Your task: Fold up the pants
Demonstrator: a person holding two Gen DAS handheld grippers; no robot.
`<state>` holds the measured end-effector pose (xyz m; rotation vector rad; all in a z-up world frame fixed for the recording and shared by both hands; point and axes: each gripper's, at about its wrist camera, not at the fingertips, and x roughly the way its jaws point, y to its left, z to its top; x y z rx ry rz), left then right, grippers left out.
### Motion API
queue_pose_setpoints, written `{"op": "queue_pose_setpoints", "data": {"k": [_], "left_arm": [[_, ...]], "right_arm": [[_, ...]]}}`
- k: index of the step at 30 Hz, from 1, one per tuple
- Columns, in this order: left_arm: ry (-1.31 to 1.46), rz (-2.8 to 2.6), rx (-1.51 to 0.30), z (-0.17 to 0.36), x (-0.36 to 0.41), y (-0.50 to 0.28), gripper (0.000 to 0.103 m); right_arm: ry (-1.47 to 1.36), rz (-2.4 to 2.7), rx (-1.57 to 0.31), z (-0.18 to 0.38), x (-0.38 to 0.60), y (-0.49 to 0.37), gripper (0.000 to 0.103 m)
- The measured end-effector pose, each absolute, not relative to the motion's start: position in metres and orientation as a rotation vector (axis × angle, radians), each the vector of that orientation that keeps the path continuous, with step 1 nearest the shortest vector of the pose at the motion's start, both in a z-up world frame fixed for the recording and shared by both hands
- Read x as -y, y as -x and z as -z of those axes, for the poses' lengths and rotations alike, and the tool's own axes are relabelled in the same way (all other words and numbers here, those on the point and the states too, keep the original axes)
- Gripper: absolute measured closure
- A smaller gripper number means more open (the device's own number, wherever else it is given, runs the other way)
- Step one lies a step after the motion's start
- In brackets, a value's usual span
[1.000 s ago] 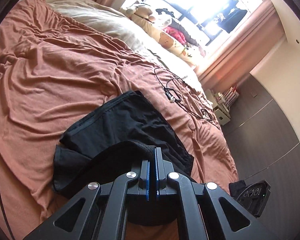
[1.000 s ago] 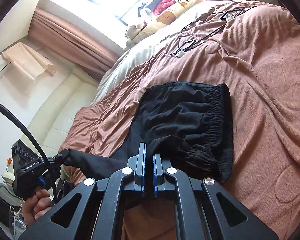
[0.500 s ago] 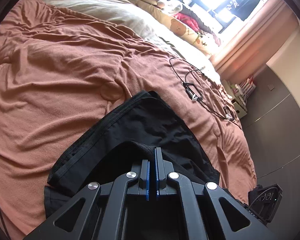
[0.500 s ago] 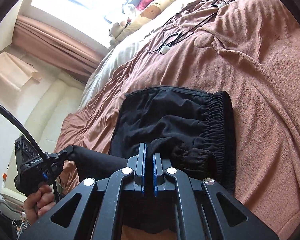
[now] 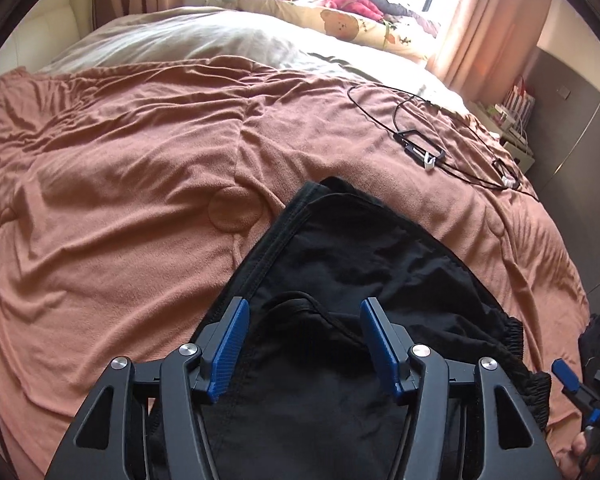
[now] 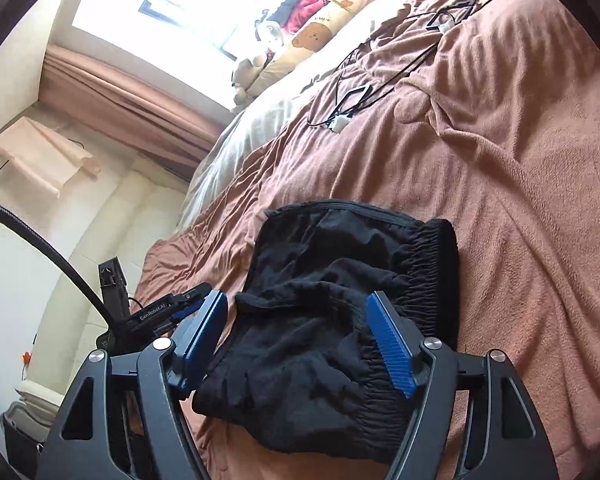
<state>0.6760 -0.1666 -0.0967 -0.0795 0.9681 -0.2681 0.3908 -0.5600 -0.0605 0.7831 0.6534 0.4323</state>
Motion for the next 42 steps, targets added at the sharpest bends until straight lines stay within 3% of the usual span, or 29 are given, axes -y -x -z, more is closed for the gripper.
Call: {"op": "queue_pose_setpoints", "data": {"k": [13,30,32,37,38,39,41,42], "left_arm": [[-0.253,0.411,-0.995,0.12,0.182,-0.694,0.043],[-0.409,0.607,-1.045,0.173,0.211,-0.714,0.043],[-0.418,0.612,-1.055,0.178,0.213,-0.716,0.043],[-0.409,0.625,-1.069,0.182,0.217,-0.721,0.043],[-0.393,0.635,-1.069,0.182,0.217,-0.721,0.053],[-0.384,0.647,-1.072,0.181,0.217,-0.72,0.073],[-0.387,0.644,-1.071,0.179,0.217,-0.717,0.095],[-0.386,0.638,-1.051,0.176,0.215,-0.714,0.095]], "right_arm": [[-0.444,-0.255,-0.821,0.062,0.543,-0.393,0.032],[-0.394,-0.317,-0.885,0.071,0.539,-0.399,0.032],[-0.391,-0.316,-0.885,0.072,0.541,-0.398,0.036],[-0.396,-0.335,-0.906,0.081,0.535,-0.405,0.059],[-0.398,-0.337,-0.905,0.081,0.534,-0.407,0.066],[-0.399,-0.337,-0.9,0.081,0.534,-0.407,0.071],[-0.381,-0.319,-0.887,0.079,0.533,-0.406,0.08],[-0.376,-0.318,-0.88,0.079,0.532,-0.405,0.085]]}}
